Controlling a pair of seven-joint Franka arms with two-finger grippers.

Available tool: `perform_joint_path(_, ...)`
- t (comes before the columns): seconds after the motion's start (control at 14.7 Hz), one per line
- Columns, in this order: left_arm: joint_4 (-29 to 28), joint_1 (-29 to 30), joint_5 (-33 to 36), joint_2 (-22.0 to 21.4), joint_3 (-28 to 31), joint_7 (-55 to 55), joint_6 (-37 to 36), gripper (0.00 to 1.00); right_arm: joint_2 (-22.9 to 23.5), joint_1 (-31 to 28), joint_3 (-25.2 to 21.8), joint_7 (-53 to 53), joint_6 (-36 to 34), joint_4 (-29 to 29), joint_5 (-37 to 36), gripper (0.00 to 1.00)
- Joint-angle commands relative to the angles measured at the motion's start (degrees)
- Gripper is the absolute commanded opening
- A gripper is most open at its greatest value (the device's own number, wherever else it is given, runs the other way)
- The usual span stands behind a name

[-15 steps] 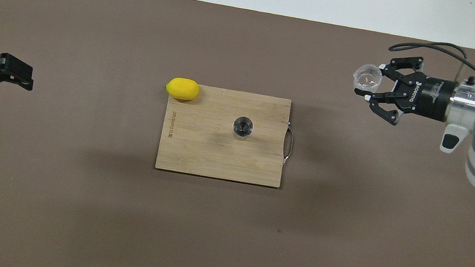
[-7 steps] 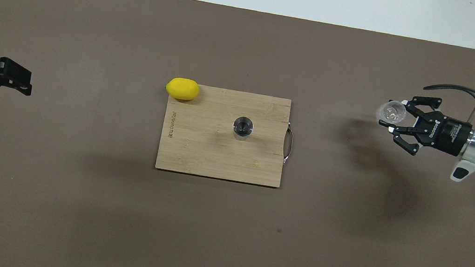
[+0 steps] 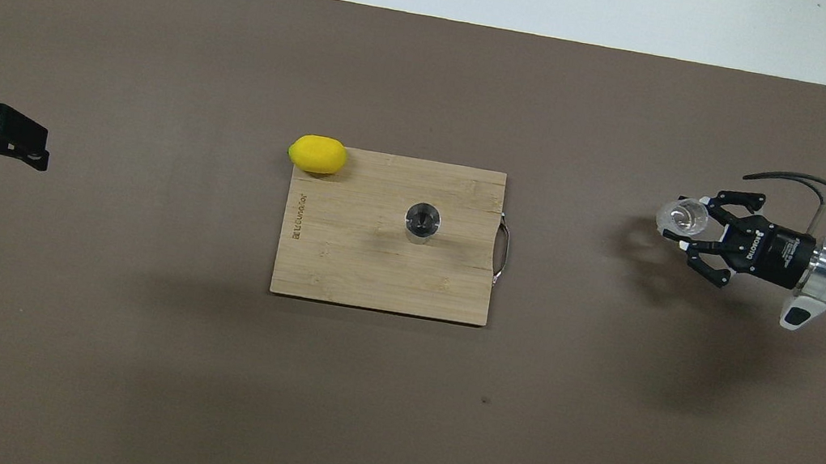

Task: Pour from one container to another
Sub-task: 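Lower the glass cup onto the table and open the right gripper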

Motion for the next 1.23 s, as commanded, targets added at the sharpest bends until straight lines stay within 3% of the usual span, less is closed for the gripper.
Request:
perform_joint_path(0.0, -0.9, 0.7, 1.0, -1.4, 0.1, -0.4, -1.1, 1.00, 0.1, -0.2, 0.8, -2.9, -0.8, -1.7, 1.9, 0.00)
perform_joint_path(0.75, -1.7, 0.8, 1.0, -3.2, 0.1, -0.4, -1.5, 1.00, 3.2, 1.2, 3.9, -3.2, -0.2, -1.7, 3.1, 0.00)
perform_joint_path(0.82, -1.7, 0.8, 1.0, -3.1, 0.1, -0.4, -1.5, 1.00, 3.2, 1.2, 3.9, -4.5, -0.1, -1.8, 3.2, 0.14)
perform_joint_path(0.89, -1.6, 0.8, 1.0, -3.0, 0.1, -0.4, -1.4, 1.00, 3.4, 1.2, 3.9, -6.2, 0.0, -2.2, 3.2, 0.41)
perform_joint_path(1.09, -1.3, 0.8, 1.0, -2.7, 0.1, -0.4, -1.2, 1.00, 4.2, 1.2, 3.9, -7.2, 0.6, -2.2, 3.2, 0.50)
perform_joint_path(1.16, -1.3, 0.8, 1.0, -2.7, 0.1, -0.4, -1.0, 1.00, 4.2, 1.2, 3.9, -7.1, 0.5, -2.1, 3.1, 0.66)
